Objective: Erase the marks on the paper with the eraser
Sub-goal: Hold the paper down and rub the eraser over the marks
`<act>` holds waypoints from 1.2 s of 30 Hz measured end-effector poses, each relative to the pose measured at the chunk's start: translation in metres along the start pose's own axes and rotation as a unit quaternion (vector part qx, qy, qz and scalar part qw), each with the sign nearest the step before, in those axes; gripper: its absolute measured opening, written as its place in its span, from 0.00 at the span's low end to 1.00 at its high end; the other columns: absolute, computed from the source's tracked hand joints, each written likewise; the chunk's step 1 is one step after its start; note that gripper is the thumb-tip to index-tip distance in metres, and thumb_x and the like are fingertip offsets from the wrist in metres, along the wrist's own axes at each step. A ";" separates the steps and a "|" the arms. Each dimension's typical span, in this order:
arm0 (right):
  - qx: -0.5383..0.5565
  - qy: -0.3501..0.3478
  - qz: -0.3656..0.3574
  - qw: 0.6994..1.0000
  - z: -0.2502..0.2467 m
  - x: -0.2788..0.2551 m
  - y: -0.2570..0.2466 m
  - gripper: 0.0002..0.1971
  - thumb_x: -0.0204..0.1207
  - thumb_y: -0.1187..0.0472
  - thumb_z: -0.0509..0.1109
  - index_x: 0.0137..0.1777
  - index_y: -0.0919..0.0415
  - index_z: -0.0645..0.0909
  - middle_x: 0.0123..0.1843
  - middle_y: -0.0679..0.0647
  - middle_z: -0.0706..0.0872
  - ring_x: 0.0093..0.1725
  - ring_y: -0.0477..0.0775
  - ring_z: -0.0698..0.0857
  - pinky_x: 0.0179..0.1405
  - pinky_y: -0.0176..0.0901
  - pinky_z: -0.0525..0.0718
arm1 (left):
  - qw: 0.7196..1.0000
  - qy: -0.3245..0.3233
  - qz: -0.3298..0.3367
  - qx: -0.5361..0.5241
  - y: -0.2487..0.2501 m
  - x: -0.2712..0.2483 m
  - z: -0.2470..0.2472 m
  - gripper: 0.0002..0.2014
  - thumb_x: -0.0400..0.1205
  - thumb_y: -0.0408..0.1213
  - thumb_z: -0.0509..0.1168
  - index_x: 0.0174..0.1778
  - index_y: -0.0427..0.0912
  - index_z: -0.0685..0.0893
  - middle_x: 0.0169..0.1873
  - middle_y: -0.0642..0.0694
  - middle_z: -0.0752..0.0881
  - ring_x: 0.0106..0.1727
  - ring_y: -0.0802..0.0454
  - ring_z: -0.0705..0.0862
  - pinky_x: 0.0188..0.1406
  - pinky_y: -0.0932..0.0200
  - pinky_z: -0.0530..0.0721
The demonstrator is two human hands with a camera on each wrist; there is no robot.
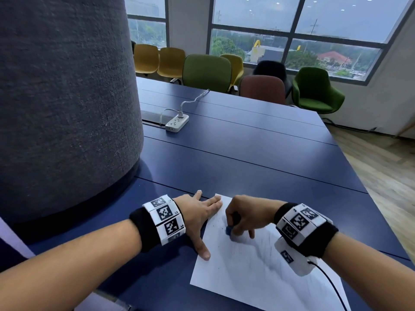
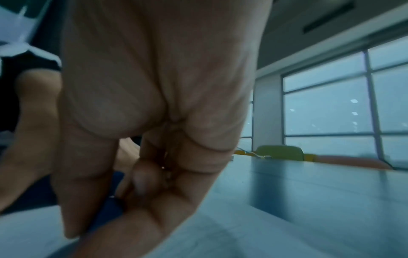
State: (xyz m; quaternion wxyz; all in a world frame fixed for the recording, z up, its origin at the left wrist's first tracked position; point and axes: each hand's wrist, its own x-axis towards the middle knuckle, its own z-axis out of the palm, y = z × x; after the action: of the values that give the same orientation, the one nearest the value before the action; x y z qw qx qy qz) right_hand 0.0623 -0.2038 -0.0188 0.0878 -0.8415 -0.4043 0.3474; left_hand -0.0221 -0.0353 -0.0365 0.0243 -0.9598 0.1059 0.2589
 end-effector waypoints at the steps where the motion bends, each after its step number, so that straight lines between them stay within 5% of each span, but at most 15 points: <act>1: 0.000 0.009 0.009 1.000 -0.004 0.001 0.002 0.02 0.72 0.67 0.75 0.41 0.63 0.84 0.39 0.53 0.90 0.33 0.58 0.88 0.31 0.45 0.89 | 1.000 0.000 0.001 0.002 0.000 0.000 -0.001 0.69 0.60 0.73 0.74 0.86 0.53 0.36 0.84 0.60 0.35 0.85 0.36 0.40 0.77 0.41 0.67; 5: 0.007 0.103 0.032 0.994 -0.011 0.007 0.009 0.06 0.73 0.65 0.74 0.42 0.68 0.84 0.43 0.60 0.90 0.33 0.61 0.91 0.33 0.52 0.92 | 1.000 -0.001 0.005 0.000 0.000 -0.001 -0.001 0.68 0.61 0.73 0.74 0.85 0.56 0.35 0.84 0.60 0.35 0.85 0.33 0.40 0.76 0.39 0.66; 9: -0.005 0.007 0.006 1.000 -0.003 0.003 0.005 0.03 0.71 0.65 0.76 0.42 0.64 0.84 0.45 0.60 0.92 0.39 0.66 0.91 0.36 0.51 0.90 | 1.000 -0.003 0.006 -0.001 0.000 -0.001 -0.001 0.68 0.61 0.72 0.74 0.85 0.57 0.35 0.84 0.59 0.35 0.85 0.33 0.40 0.76 0.41 0.67; 14: 0.006 0.098 0.031 0.995 -0.011 0.007 0.010 0.06 0.73 0.64 0.75 0.41 0.68 0.84 0.39 0.55 0.88 0.31 0.60 0.90 0.29 0.46 0.89 | 1.000 -0.005 0.003 0.001 0.001 -0.002 -0.001 0.68 0.61 0.72 0.74 0.85 0.57 0.35 0.84 0.60 0.35 0.85 0.33 0.41 0.76 0.39 0.67; 18: -0.002 -0.005 0.010 1.000 -0.002 -0.001 0.002 0.03 0.73 0.66 0.76 0.41 0.62 0.83 0.34 0.49 0.86 0.27 0.51 0.87 0.26 0.38 0.85 | 1.000 -0.005 0.002 -0.003 0.001 -0.001 -0.001 0.68 0.61 0.72 0.74 0.85 0.57 0.34 0.84 0.60 0.34 0.85 0.34 0.40 0.77 0.40 0.65; 23: 0.011 0.096 0.040 0.995 -0.011 0.001 0.010 0.04 0.73 0.65 0.74 0.40 0.65 0.83 0.41 0.57 0.89 0.29 0.57 0.88 0.30 0.47 0.90 | 1.000 -0.009 0.000 -0.009 0.001 -0.001 -0.001 0.68 0.61 0.72 0.74 0.85 0.58 0.34 0.84 0.60 0.34 0.85 0.35 0.39 0.78 0.39 0.63; 28: -0.012 -0.019 0.003 1.000 0.001 -0.005 0.000 0.03 0.72 0.65 0.76 0.42 0.63 0.84 0.39 0.54 0.89 0.31 0.53 0.85 0.26 0.36 0.84 | 1.000 -0.010 0.000 -0.009 0.000 0.001 0.000 0.68 0.60 0.73 0.75 0.85 0.58 0.34 0.84 0.61 0.34 0.85 0.35 0.39 0.78 0.40 0.63; 33: -0.003 0.096 0.037 0.995 -0.010 0.004 0.008 0.07 0.74 0.62 0.75 0.43 0.67 0.84 0.42 0.58 0.90 0.29 0.54 0.86 0.26 0.41 0.85 | 1.000 -0.009 -0.002 -0.007 -0.001 0.001 0.000 0.68 0.60 0.73 0.74 0.85 0.58 0.34 0.84 0.61 0.34 0.85 0.35 0.39 0.78 0.39 0.63; 36: -0.006 0.014 0.004 1.000 0.000 -0.001 0.000 0.03 0.73 0.66 0.75 0.42 0.63 0.84 0.38 0.50 0.89 0.30 0.53 0.85 0.25 0.37 0.84 | 1.000 -0.009 -0.003 -0.007 0.000 0.000 -0.001 0.68 0.60 0.72 0.75 0.85 0.58 0.35 0.84 0.61 0.34 0.85 0.35 0.39 0.78 0.40 0.63</act>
State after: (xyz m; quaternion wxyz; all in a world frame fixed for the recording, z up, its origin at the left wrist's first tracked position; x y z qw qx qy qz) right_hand 0.0621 -0.2043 -0.0184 0.0874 -0.8485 -0.4014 0.3336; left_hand -0.0219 -0.0356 -0.0359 0.0192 -0.9579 0.1014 0.2679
